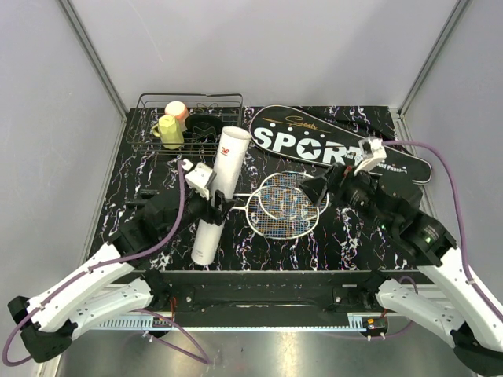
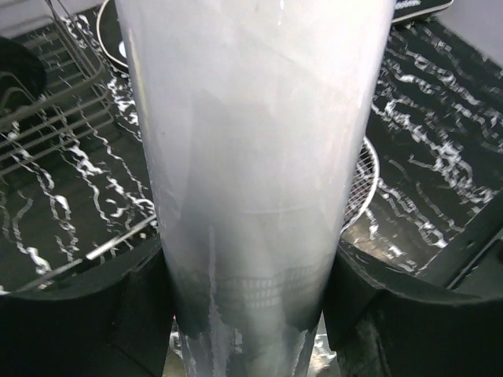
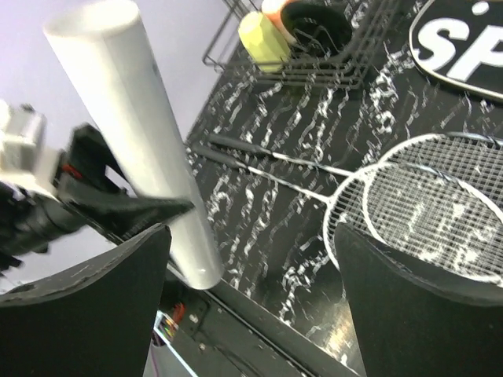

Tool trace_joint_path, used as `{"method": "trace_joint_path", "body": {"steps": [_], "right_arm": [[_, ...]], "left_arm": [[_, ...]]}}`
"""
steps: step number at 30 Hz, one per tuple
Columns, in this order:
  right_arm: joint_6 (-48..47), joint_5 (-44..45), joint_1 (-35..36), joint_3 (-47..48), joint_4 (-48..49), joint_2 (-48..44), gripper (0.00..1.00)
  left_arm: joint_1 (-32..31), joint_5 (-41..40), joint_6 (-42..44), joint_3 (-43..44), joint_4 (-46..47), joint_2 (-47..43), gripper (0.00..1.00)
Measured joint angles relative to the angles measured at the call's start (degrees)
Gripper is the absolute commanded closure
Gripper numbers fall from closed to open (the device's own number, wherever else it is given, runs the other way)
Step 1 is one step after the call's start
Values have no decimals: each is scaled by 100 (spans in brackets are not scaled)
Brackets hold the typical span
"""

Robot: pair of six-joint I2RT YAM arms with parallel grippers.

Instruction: Pack up the badminton gear

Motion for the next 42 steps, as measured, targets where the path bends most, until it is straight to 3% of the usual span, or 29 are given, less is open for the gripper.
{"method": "trace_joint_path", "body": {"steps": [4, 14, 18, 21, 23, 27, 33, 38, 42], "right_arm": [[-164, -157, 0, -682, 4, -267, 7], [-262, -1128, -2, -1681, 70, 793, 7], [-175, -1255, -2, -1886, 199, 538, 6], [-162, -1027, -2, -1893, 138, 197, 6], [-160, -935, -2, -1893, 120, 74, 6], [-116, -870, -2, -1895, 42, 96, 6], [-68, -896, -2, -1923, 42, 267, 6], [-68, -894, -2, -2033, 46, 310, 6], [-70, -896, -2, -2072, 48, 393, 6]], "left_arm": [[0, -105, -949, -74, 138, -9, 85], [17, -516, -3001, -935, 551, -461, 69], [136, -380, -3386, -824, 765, 74, 76], [269, -470, -3777, -448, 649, 710, 63], [437, -686, -4400, -557, 595, 743, 60], [966, -1130, -6002, -1725, 866, -138, 56], [1676, -2168, -8135, -2656, -245, -1082, 40], [2205, -3344, -9309, -2675, -1388, -1978, 42], [2680, -3762, -9523, -2715, -1661, -2068, 45]]}}
